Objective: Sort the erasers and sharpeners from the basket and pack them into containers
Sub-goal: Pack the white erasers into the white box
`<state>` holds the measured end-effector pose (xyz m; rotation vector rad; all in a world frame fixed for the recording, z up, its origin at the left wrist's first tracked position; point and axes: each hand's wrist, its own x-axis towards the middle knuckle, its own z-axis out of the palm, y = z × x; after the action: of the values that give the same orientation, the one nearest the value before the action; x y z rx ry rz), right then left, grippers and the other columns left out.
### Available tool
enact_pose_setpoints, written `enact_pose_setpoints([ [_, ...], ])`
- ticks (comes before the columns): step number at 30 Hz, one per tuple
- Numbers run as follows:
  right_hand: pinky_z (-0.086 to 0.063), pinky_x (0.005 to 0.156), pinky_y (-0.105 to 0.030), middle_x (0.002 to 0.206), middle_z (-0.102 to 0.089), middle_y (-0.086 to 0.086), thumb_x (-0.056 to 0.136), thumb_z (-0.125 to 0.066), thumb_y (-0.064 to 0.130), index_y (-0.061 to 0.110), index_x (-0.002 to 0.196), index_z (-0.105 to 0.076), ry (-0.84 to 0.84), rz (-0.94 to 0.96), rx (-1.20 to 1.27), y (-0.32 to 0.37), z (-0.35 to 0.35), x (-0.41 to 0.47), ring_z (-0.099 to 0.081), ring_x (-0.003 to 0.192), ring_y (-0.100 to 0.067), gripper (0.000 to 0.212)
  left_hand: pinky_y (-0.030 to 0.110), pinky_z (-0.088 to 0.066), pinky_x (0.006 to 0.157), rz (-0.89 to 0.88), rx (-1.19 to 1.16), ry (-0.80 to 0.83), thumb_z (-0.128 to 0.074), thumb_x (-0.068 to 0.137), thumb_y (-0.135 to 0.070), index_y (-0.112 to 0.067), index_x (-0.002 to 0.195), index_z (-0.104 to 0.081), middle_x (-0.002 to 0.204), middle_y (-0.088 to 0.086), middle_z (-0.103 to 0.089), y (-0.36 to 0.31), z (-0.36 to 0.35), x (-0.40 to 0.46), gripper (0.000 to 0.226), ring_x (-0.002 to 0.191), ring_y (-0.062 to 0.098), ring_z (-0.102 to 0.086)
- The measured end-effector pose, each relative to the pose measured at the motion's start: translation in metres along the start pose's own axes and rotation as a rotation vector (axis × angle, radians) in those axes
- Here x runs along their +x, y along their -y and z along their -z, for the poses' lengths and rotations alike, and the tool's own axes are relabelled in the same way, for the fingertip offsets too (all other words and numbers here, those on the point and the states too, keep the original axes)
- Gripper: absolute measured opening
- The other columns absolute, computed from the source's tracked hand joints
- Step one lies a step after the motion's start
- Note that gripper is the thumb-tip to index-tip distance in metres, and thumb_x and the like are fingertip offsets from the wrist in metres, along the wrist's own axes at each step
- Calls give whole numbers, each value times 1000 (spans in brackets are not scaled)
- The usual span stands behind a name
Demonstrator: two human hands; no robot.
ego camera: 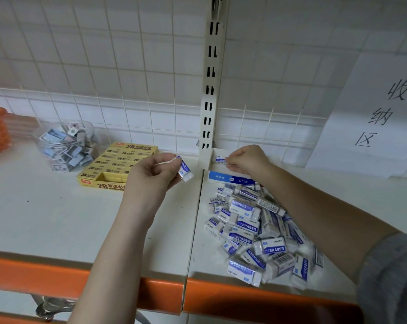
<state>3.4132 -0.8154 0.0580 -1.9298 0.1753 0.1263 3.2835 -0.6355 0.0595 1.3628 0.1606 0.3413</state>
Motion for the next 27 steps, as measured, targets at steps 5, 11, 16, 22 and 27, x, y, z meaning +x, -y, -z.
enact_pose_setpoints([
  [5, -50, 93, -48, 108, -64, -30, 77, -67, -4, -16, 101, -63, -46, 62, -133, -8, -2, 7, -65, 101, -34, 27, 19, -55, 74, 28, -62, 38, -58, 89, -3, -6, 97, -68, 76, -1, -73, -3, 2, 1, 14, 74, 8, -67],
  [11, -45, 61, -26, 70, -58, -15, 80, -53, 2, 5, 79, -60, -37, 54, -346, -4, -2, 8, -49, 59, -23, 7, 29, -55, 84, 78, 7, 81, -52, 92, 1, -18, 104, -66, 80, 4, -59, -11, 4, 15, 27, 69, 15, -52],
  [16, -51, 87, -36, 81, -57, -12, 85, -54, 1, 4, 78, -59, 87, 75, -305, 6, 10, -1, -55, 82, -23, 10, 24, -51, 85, -81, 280, 157, -61, 87, -2, -14, 114, -64, 78, -4, -63, -22, -8, 48, 30, 70, 13, -58],
  [22, -56, 82, -28, 87, -71, -7, 90, -57, 10, 13, 83, -71, 23, 292, -276, 11, 50, -57, -68, 85, -16, 16, 11, -47, 68, -175, 554, 329, -69, 81, -2, -3, 104, -68, 60, -10, -65, -20, -51, 93, 23, 55, -2, -58],
  [27, -49, 69, -12, 80, -69, 13, 88, -63, 18, 21, 94, -72, 79, 402, -455, 3, 73, -106, -65, 69, 4, 11, 5, -41, 61, -275, 822, 454, -74, 79, -14, -8, 93, -73, 81, -1, -67, -5, -83, 109, 16, 67, 1, -57],
])
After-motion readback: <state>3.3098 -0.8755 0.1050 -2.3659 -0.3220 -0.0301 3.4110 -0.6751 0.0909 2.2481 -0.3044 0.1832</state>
